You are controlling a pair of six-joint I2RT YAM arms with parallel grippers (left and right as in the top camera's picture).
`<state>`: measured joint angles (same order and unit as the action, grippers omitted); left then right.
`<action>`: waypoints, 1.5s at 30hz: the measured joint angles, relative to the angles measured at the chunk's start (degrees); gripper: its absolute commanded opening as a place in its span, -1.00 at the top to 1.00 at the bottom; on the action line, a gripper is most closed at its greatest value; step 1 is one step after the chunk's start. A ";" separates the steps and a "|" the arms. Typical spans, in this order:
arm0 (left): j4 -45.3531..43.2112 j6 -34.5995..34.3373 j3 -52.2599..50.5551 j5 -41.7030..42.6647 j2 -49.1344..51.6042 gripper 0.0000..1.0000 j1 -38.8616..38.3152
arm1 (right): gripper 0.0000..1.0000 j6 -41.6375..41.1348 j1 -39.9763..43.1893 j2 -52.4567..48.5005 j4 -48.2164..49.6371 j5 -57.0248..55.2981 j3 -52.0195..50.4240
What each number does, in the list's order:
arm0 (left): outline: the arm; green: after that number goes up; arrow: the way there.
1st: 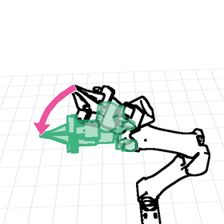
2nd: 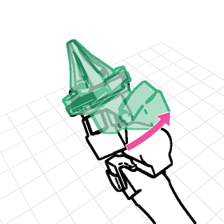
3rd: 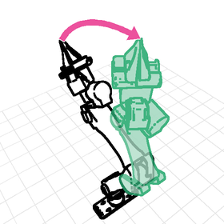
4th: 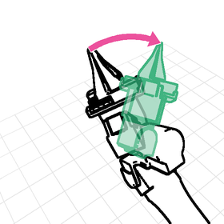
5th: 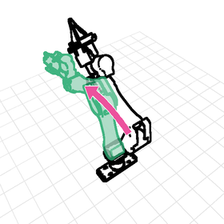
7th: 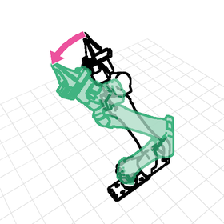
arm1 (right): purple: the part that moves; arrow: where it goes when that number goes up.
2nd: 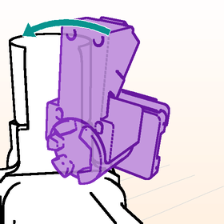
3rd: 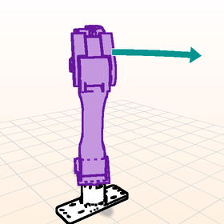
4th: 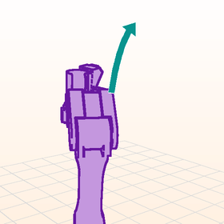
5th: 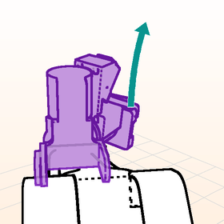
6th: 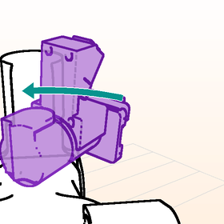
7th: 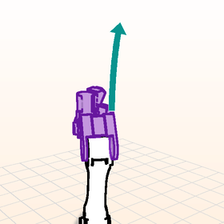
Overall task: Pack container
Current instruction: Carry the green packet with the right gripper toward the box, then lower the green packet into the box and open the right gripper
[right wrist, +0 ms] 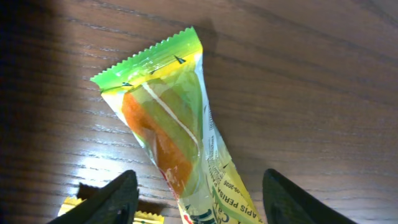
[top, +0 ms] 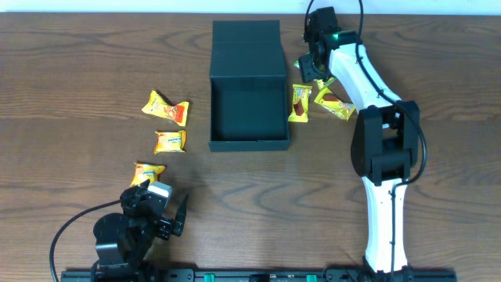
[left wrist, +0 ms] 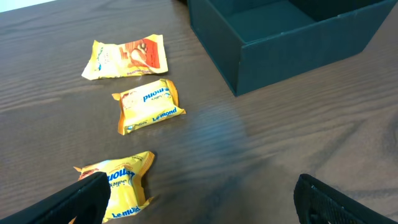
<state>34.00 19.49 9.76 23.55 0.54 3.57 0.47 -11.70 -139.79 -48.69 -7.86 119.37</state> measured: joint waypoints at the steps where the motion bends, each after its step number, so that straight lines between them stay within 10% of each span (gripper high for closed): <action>1: 0.00 -0.02 0.00 0.00 0.00 -0.91 0.00 | -0.20 0.02 0.00 -0.04 -0.07 0.22 -0.02; 7: 0.00 -0.02 0.00 0.00 0.00 -0.91 0.00 | -0.11 0.04 0.00 -1.20 -1.07 0.66 -0.07; 19: 0.00 -0.02 0.00 -0.02 0.00 -0.91 0.00 | 0.79 -0.02 0.00 -1.60 -0.72 1.88 -0.20; 30: 0.00 -0.02 0.00 0.00 0.00 -0.91 0.00 | 0.91 -2.38 0.00 -1.60 -1.46 1.90 2.32; 45: 0.00 -0.02 0.00 0.00 0.00 -0.91 0.00 | 0.97 -8.13 -4.42 -0.94 -25.49 8.07 32.50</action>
<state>34.00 19.46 9.76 23.55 0.54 3.57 -7.66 -16.12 -140.73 -74.17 0.21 151.87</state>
